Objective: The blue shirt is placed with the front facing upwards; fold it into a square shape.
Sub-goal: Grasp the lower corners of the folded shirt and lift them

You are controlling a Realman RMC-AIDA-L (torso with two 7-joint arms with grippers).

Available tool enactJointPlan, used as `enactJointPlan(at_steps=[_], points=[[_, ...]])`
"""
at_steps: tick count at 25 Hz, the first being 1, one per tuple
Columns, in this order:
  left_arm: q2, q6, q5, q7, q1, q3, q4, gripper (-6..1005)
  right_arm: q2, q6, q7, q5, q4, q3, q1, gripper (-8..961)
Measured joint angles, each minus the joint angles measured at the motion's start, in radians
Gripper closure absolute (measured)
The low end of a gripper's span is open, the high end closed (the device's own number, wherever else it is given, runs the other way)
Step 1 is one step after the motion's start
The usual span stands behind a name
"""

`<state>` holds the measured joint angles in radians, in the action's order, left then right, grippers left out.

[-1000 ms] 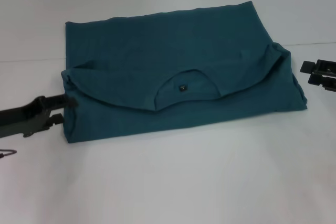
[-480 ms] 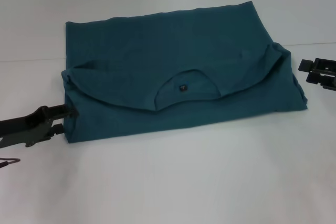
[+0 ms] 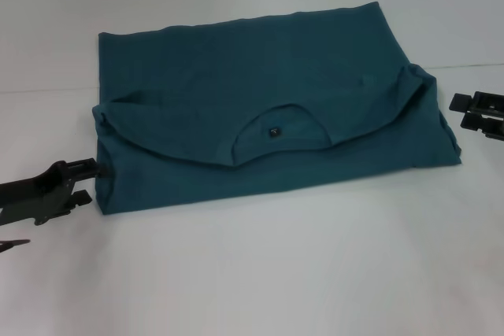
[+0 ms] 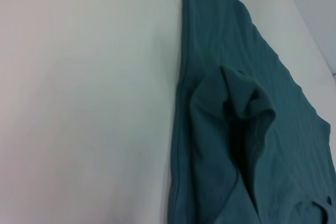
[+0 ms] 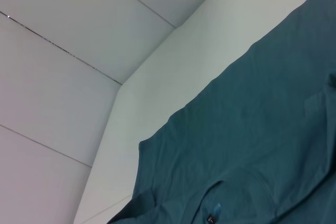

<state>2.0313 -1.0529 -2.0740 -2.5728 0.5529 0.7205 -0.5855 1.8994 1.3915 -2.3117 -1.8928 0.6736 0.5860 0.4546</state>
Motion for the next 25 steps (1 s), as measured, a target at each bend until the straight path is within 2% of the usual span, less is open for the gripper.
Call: enactJointPlan(at_steps=[25], points=[[-0.007, 0.092, -0.008, -0.030, 0.043, 0.009, 0.094, 350, 0.000, -0.023, 0.002, -0.011, -0.016, -0.002, -0.004, 344]])
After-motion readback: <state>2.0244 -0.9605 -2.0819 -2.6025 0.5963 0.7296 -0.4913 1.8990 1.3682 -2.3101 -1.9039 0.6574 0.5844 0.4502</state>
